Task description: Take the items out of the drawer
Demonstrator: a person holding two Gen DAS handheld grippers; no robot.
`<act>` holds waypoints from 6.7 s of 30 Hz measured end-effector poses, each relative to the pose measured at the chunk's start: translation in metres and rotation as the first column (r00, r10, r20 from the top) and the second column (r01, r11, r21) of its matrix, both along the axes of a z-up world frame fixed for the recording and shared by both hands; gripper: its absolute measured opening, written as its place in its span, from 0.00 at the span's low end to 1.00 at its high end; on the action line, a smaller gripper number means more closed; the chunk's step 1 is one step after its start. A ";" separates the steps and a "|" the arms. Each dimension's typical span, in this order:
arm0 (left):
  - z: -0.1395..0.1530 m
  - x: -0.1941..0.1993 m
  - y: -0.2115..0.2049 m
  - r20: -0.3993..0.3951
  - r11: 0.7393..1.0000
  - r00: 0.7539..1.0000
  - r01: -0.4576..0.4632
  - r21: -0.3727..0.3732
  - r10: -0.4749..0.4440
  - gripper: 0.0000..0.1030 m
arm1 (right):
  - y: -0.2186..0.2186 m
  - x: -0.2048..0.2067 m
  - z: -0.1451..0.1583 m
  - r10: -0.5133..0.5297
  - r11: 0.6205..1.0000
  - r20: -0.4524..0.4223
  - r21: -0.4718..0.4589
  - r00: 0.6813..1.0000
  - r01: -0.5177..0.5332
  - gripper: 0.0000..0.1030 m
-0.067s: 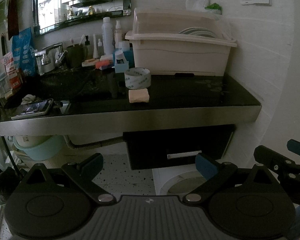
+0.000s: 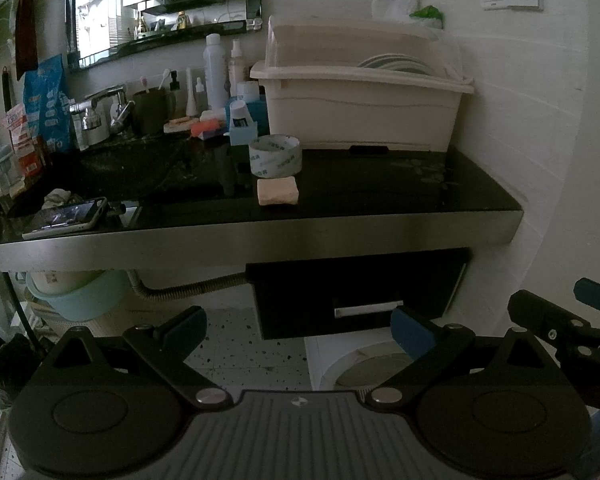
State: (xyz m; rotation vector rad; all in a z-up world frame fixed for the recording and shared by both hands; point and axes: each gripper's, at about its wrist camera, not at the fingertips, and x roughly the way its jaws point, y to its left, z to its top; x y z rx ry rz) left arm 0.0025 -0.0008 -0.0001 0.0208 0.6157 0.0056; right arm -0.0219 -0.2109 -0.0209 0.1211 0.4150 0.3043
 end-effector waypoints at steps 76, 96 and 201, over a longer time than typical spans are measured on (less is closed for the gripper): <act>-0.005 0.007 -0.004 -0.003 1.000 1.000 -0.023 0.015 0.023 0.96 | 0.003 -0.001 -0.005 0.010 1.000 0.000 -0.006 1.000 -0.010 0.97; -0.017 0.013 0.004 -0.003 0.999 0.999 -0.048 0.015 0.049 0.96 | 0.006 0.007 -0.028 0.013 0.997 0.027 -0.070 1.000 -0.011 0.97; -0.105 0.022 0.090 -0.009 0.984 0.999 0.048 -0.174 -0.050 1.00 | 0.147 0.250 -0.298 0.407 0.016 -0.481 -0.846 0.777 -0.533 0.64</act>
